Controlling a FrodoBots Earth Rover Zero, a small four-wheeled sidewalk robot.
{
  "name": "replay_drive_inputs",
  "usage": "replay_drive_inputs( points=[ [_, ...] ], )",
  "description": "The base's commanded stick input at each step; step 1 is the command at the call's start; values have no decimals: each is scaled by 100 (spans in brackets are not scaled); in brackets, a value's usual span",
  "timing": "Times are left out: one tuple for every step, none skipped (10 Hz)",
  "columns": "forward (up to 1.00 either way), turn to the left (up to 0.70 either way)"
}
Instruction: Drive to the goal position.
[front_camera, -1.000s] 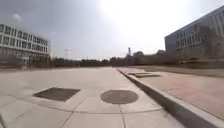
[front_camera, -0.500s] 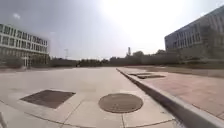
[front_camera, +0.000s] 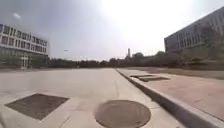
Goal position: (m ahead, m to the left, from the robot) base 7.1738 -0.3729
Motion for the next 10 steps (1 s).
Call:
replay_drive_inputs(
  points=[
    [70, 2],
    [70, 2],
    [70, 2],
    [70, 2],
    [70, 2],
    [70, 2],
    [70, 2],
    [70, 2],
    [70, 2],
    [70, 2]
  ],
)
